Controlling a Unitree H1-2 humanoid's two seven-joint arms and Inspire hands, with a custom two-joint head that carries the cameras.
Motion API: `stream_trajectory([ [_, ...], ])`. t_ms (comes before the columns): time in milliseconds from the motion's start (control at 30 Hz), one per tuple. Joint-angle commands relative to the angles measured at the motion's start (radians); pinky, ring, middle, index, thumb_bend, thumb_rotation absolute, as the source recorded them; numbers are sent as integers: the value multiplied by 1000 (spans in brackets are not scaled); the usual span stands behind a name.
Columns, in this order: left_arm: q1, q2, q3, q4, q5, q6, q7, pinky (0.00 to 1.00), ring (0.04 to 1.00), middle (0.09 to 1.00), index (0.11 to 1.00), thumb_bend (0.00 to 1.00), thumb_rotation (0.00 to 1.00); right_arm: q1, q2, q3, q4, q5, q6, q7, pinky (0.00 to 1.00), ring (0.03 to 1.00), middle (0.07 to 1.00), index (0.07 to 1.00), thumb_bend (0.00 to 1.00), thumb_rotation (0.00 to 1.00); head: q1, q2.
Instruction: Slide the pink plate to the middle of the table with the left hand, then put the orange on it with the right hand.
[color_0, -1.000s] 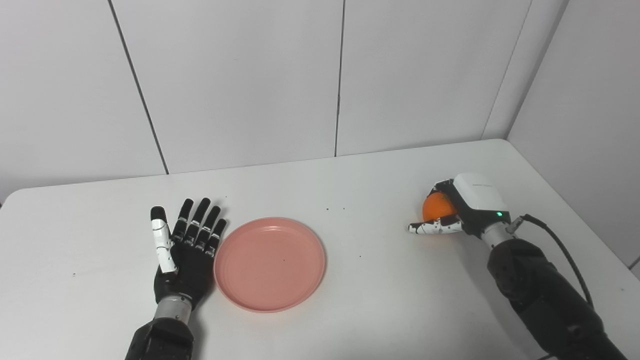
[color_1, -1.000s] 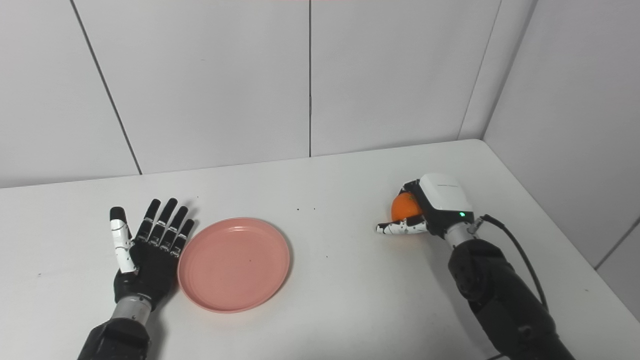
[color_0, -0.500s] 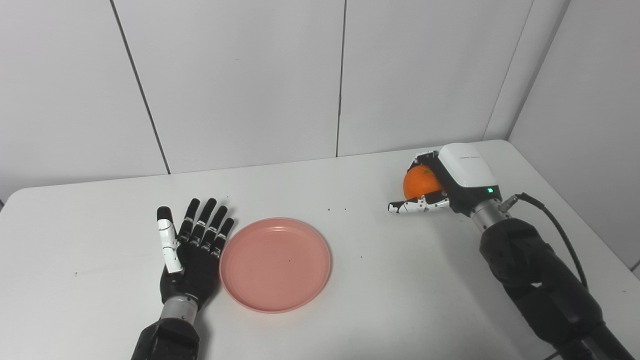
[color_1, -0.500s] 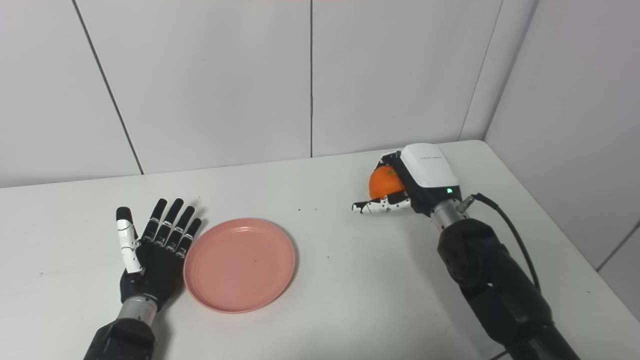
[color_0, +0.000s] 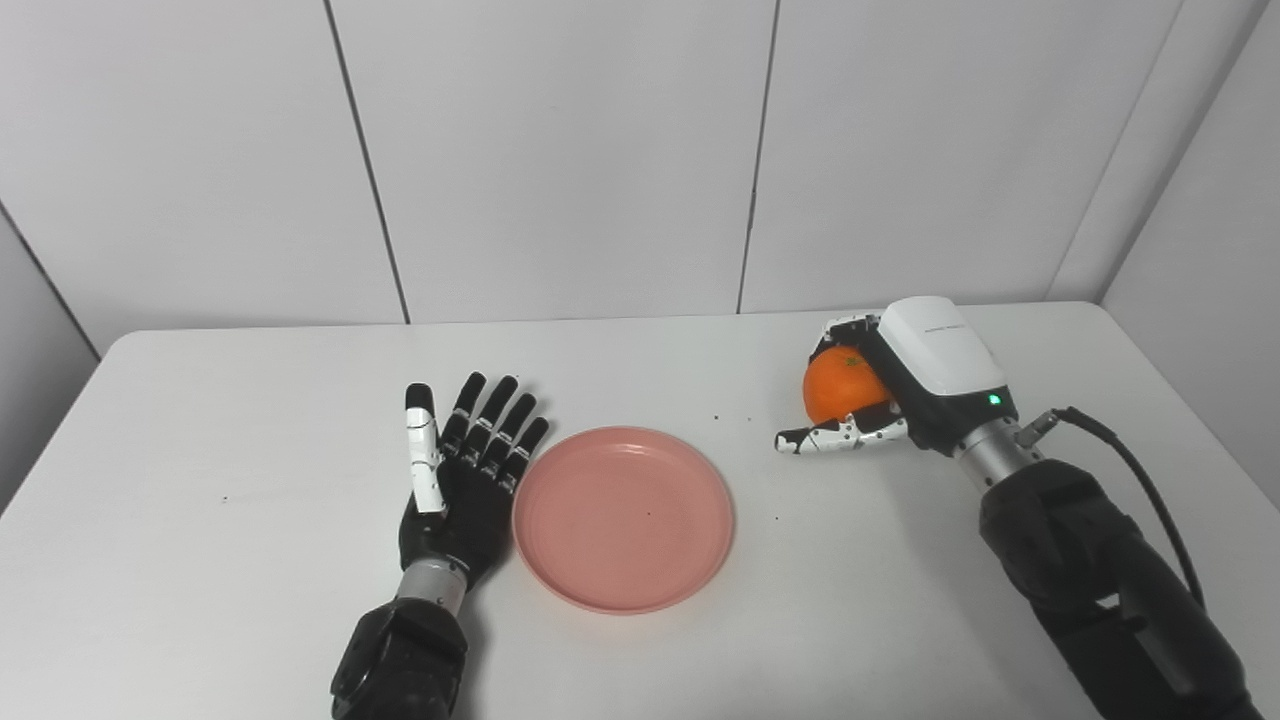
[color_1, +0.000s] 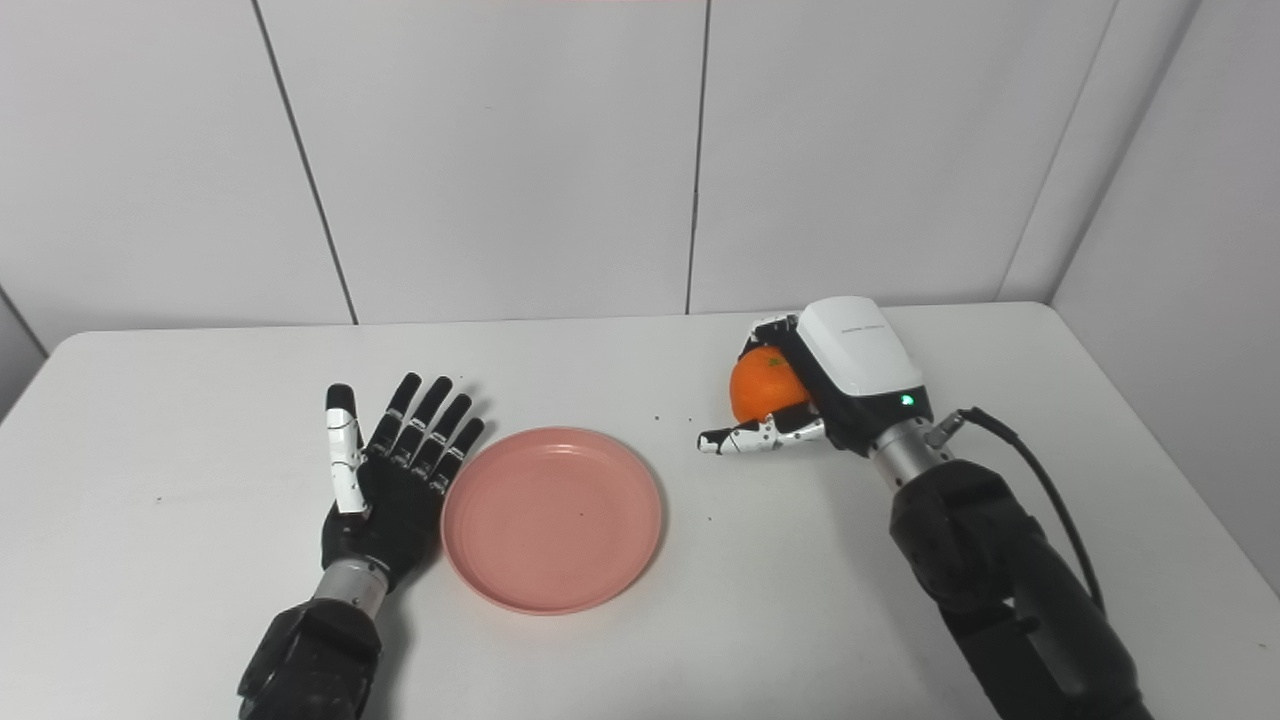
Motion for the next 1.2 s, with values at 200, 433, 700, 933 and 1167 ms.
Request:
stream_trajectory([
  [200,72,-49,-8,82,52,18,80,891,875,878,929,782,698,-57,58,47,-44,-24,-71,-8,121,174,245,259,719,574,23,-2],
  [433,76,-51,-14,89,49,12,75,895,875,881,931,764,702,-61,119,81,-37,-30,-82,-9,121,173,239,244,716,572,36,-7],
  [700,77,-48,-27,97,53,-2,78,884,874,871,935,762,714,-82,181,119,-12,-43,-76,-2,121,180,253,281,713,614,47,-10],
  [933,79,-45,-30,107,55,-11,74,881,880,864,930,761,718,-99,220,140,5,-50,-73,-4,116,174,238,237,723,622,53,-11],
  [1167,80,-51,-26,102,53,-9,83,867,877,862,922,766,695,-106,237,154,15,-50,-65,11,119,178,240,235,719,624,65,-9],
])
